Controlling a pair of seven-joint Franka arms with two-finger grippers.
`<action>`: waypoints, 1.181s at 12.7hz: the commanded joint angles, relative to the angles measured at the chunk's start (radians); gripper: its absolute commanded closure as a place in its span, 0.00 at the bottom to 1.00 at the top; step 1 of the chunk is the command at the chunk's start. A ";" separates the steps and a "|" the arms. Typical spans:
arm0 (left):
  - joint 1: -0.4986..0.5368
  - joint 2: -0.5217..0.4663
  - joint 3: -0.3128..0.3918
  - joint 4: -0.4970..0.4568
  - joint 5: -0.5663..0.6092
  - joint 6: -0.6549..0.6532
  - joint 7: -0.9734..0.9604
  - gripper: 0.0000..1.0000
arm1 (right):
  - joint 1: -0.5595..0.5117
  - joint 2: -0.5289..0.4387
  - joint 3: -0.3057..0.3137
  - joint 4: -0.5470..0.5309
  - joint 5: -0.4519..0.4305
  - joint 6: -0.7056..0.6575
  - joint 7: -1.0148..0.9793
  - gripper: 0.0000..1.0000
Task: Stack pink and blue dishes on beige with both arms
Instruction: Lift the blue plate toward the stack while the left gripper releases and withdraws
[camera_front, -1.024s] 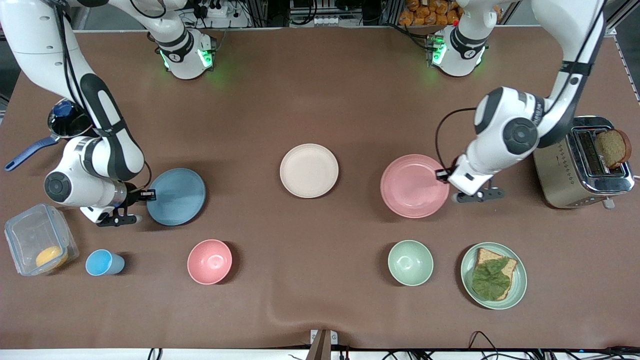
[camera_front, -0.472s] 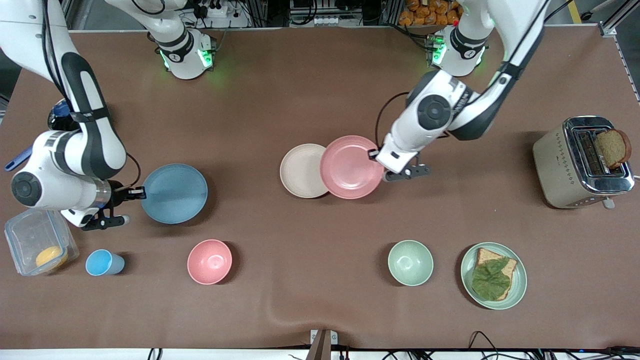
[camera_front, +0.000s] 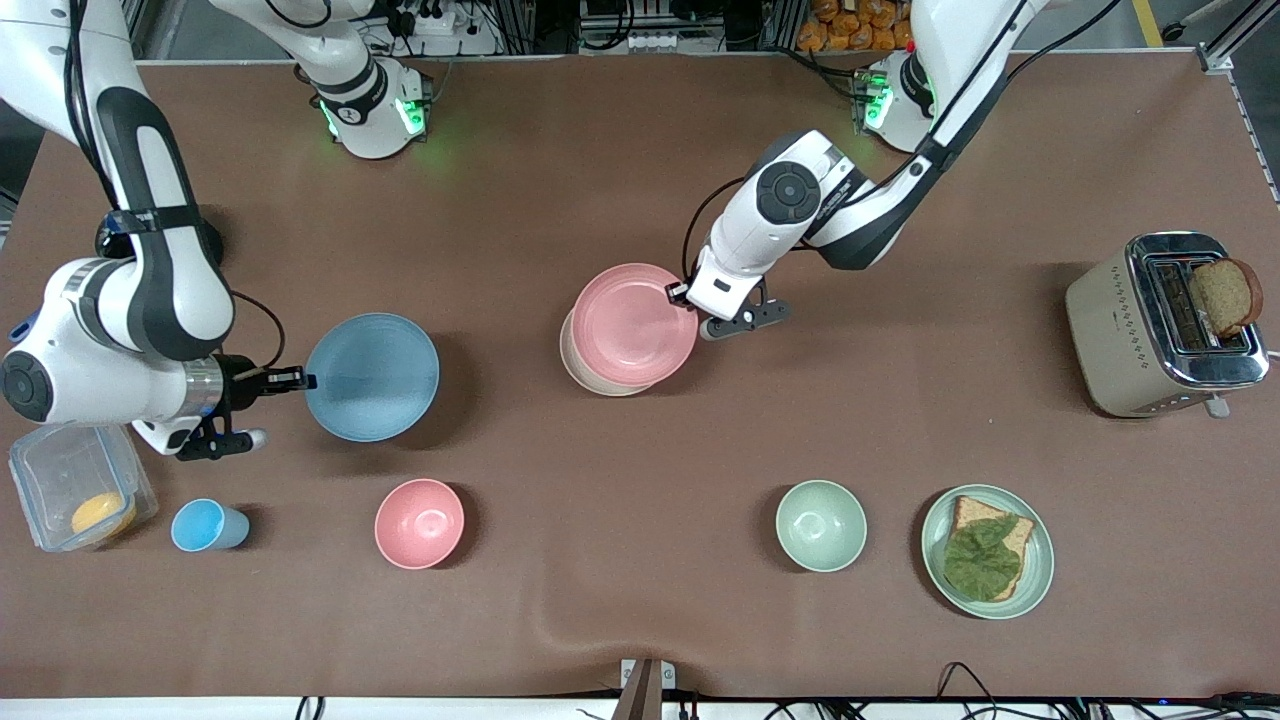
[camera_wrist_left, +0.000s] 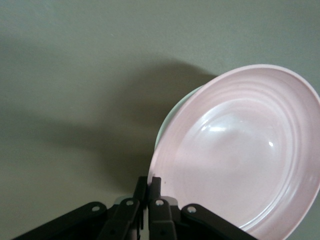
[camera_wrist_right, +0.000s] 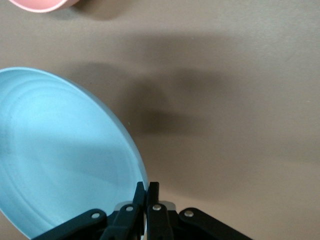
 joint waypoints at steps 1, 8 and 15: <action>-0.017 0.052 0.006 -0.034 -0.004 0.114 -0.009 1.00 | 0.013 -0.002 0.003 0.005 0.041 -0.019 0.023 1.00; -0.024 0.117 0.009 -0.056 0.004 0.188 -0.009 1.00 | 0.186 -0.015 0.002 -0.006 0.117 -0.035 0.211 1.00; -0.107 0.141 0.099 -0.037 0.007 0.234 -0.009 1.00 | 0.266 -0.084 -0.001 -0.083 0.114 -0.037 0.313 1.00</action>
